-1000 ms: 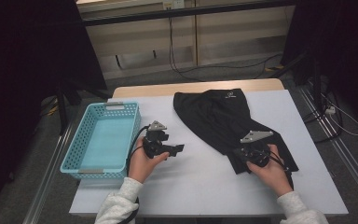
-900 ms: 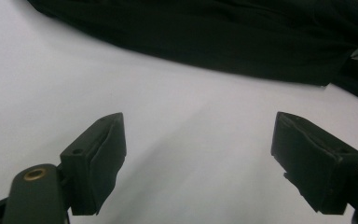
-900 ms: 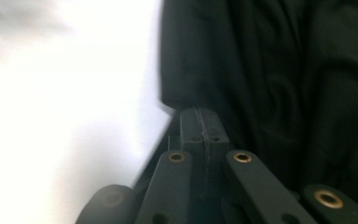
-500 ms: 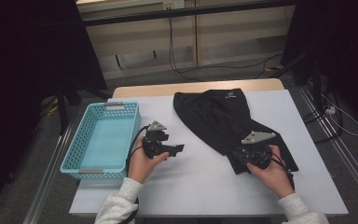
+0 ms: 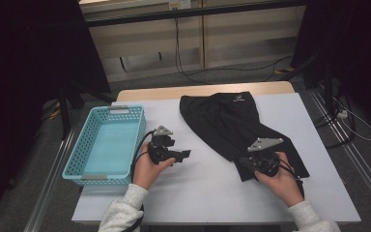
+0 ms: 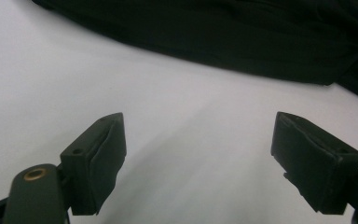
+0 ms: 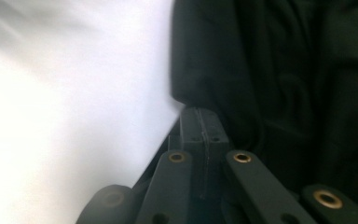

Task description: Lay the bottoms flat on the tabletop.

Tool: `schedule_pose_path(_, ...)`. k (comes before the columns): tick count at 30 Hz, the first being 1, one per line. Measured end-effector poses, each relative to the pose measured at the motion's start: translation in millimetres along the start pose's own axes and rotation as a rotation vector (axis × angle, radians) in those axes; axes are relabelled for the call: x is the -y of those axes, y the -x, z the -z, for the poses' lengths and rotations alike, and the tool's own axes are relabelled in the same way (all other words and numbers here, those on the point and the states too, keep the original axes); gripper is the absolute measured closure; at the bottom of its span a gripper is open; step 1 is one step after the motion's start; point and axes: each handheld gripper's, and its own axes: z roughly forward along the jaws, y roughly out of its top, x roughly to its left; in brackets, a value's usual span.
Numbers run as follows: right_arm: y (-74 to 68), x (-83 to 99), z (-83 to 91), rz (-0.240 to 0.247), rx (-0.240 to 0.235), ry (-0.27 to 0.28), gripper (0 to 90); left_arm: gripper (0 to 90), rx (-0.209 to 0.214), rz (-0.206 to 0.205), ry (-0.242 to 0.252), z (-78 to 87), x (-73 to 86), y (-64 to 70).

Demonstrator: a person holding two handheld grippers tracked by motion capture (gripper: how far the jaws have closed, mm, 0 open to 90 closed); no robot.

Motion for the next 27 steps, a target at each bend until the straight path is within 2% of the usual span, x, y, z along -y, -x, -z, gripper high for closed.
schedule_pose_path(5,-10.5,-4.7,-0.3,0.018,-0.046,0.018,90.0,17.8,-0.001,0.006,0.008,1.4,-0.3,-0.4)
schedule_pose_path(9,-15.4,-7.0,-0.1,0.033,-0.059,0.021,90.0,17.8,0.0,0.005,0.003,0.7,0.2,-0.4)
schedule_pose_path(15,-20.3,-12.1,17.8,0.032,-0.095,0.097,90.0,17.7,-0.002,0.003,0.008,2.9,-1.1,-0.7)
schedule_pose_path(18,-27.6,-11.4,15.3,0.057,-0.134,0.087,90.0,17.7,-0.002,0.003,0.005,2.8,-0.9,-0.8)
schedule_pose_path(20,-34.0,-9.8,9.3,0.075,-0.144,0.053,90.0,17.7,-0.001,0.001,0.005,2.2,-0.9,-0.1)
schedule_pose_path(21,-36.8,-9.7,7.3,0.092,-0.118,0.04,90.0,17.7,-0.001,0.002,0.005,1.8,-0.8,0.3)
schedule_pose_path(23,-35.1,-10.3,6.2,0.071,-0.074,0.056,88.3,17.7,0.003,0.001,0.004,2.0,-0.7,1.2)
schedule_pose_path(24,-32.2,-9.8,5.9,0.073,-0.022,0.064,82.7,17.7,0.004,0.001,0.004,2.2,-0.7,1.3)
schedule_pose_path(25,-28.3,-8.6,4.7,0.068,0.001,0.06,78.1,17.7,0.006,0.003,0.0,2.8,-0.9,1.0)
schedule_pose_path(26,-23.5,-6.3,2.4,0.031,0.0,0.056,71.5,17.7,-0.001,0.006,0.005,2.7,-0.8,1.0)
schedule_pose_path(27,-19.9,-3.5,-0.2,0.011,0.024,0.048,67.4,17.7,-0.001,0.007,0.008,2.6,-0.7,0.7)
